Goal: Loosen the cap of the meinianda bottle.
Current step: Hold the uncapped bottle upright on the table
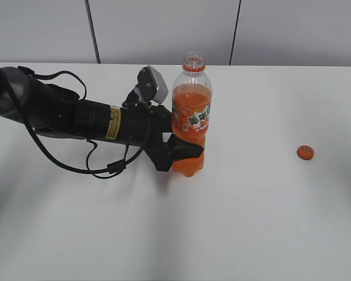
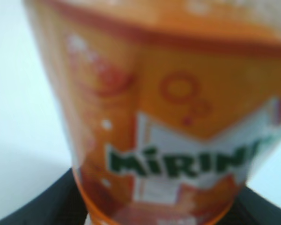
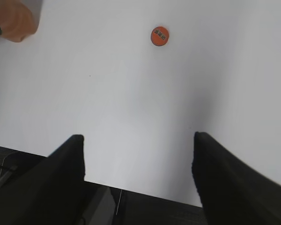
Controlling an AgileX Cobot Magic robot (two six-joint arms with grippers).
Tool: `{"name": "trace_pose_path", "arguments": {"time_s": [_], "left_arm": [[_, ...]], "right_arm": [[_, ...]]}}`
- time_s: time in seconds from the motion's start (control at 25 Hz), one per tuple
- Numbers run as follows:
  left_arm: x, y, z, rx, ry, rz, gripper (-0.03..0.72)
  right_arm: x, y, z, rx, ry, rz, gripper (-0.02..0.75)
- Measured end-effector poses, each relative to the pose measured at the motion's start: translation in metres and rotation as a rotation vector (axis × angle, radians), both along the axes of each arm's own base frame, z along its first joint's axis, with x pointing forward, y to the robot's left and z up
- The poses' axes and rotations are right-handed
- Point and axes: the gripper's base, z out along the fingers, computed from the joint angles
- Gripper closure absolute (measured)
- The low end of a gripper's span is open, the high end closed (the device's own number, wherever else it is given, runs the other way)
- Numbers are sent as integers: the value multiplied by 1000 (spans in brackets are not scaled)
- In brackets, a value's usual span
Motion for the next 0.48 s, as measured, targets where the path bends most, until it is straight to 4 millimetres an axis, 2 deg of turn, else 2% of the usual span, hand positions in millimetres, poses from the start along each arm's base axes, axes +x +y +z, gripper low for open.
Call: {"name": "trace_pose_path", "arguments": {"time_s": [0.04, 0.12, 0.2, 0.28, 0.48], "left_arm": [[0, 0, 0, 0, 0, 0, 243], [0, 0, 0, -6, 1, -4, 132], [-1, 0, 0, -5, -1, -11, 53], [-2, 0, 0, 10, -9, -37, 48], [-5, 13, 11, 90, -56, -129, 115]], "right_arm": [[-2, 0, 2, -1, -8, 0, 204], [-3, -1, 3, -5, -12, 0, 204], [-3, -1, 3, -3, -11, -8, 204], [-3, -1, 3, 0, -10, -15, 204], [-3, -1, 3, -1, -10, -18, 204]]}}
